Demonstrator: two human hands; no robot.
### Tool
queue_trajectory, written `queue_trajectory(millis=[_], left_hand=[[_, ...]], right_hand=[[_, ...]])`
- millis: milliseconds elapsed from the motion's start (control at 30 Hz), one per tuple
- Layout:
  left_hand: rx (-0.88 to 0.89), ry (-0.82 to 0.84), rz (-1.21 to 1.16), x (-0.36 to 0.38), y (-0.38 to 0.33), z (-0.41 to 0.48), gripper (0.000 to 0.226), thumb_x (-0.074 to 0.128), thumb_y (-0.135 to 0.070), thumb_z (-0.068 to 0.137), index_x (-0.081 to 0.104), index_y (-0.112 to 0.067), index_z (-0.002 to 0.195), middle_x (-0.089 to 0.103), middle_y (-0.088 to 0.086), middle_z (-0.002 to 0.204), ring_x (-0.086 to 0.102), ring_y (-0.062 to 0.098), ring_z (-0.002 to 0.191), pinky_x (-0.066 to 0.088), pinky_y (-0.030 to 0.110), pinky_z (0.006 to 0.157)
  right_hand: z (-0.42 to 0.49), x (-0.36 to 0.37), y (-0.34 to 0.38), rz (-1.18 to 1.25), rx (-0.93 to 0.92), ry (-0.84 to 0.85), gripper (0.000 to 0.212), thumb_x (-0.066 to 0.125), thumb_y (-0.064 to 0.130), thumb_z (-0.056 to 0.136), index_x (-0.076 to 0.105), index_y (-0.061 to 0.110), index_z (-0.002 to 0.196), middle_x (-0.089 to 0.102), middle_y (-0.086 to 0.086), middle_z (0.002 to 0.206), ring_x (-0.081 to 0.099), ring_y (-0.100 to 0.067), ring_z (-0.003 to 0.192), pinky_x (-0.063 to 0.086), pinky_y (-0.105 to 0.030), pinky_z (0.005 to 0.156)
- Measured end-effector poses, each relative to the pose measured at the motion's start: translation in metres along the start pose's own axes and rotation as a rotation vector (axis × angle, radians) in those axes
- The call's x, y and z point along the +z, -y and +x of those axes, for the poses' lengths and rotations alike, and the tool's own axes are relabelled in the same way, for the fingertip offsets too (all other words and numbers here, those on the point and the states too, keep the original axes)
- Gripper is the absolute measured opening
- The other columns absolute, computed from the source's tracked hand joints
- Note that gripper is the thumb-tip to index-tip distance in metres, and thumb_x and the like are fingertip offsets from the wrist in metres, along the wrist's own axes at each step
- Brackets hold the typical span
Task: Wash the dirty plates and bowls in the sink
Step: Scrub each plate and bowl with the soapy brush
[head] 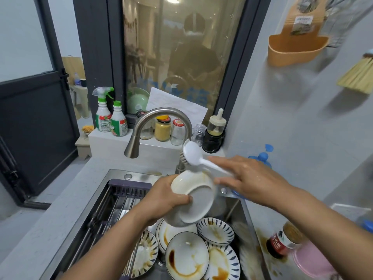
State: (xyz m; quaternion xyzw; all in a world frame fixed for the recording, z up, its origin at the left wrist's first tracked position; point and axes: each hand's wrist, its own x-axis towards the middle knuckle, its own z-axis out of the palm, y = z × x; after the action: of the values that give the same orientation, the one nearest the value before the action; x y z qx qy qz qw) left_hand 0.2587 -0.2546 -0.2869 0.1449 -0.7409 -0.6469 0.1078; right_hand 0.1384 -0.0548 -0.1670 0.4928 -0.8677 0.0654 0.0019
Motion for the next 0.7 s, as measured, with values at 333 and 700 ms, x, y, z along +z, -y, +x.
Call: queue_trajectory(millis=[333, 700], left_hand=[[0.014, -0.163, 0.061, 0.007, 0.011, -0.004, 0.031, 0.080, -0.014, 0.067, 0.073, -0.025, 0.095, 0.075, -0.003, 0.087, 0.071, 0.015, 0.082, 0.056, 0.029, 0.069], [-0.033, -0.183, -0.154, 0.016, 0.016, -0.003, 0.038, 0.084, -0.001, 0.076, 0.070, -0.025, 0.102, 0.077, -0.003, 0.094, 0.072, 0.020, 0.094, 0.062, 0.038, 0.079]], right_hand=[[-0.014, -0.002, 0.008, -0.232, 0.072, 0.101, 0.040, 0.025, 0.061, 0.104, 0.028, 0.064, 0.144, 0.056, 0.009, 0.084, 0.057, -0.014, 0.073, 0.039, -0.033, 0.058], [-0.023, 0.009, -0.010, 0.013, 0.078, 0.109, 0.035, 0.031, 0.059, 0.103, 0.038, 0.070, 0.136, 0.055, 0.015, 0.076, 0.047, -0.003, 0.062, 0.037, -0.020, 0.056]])
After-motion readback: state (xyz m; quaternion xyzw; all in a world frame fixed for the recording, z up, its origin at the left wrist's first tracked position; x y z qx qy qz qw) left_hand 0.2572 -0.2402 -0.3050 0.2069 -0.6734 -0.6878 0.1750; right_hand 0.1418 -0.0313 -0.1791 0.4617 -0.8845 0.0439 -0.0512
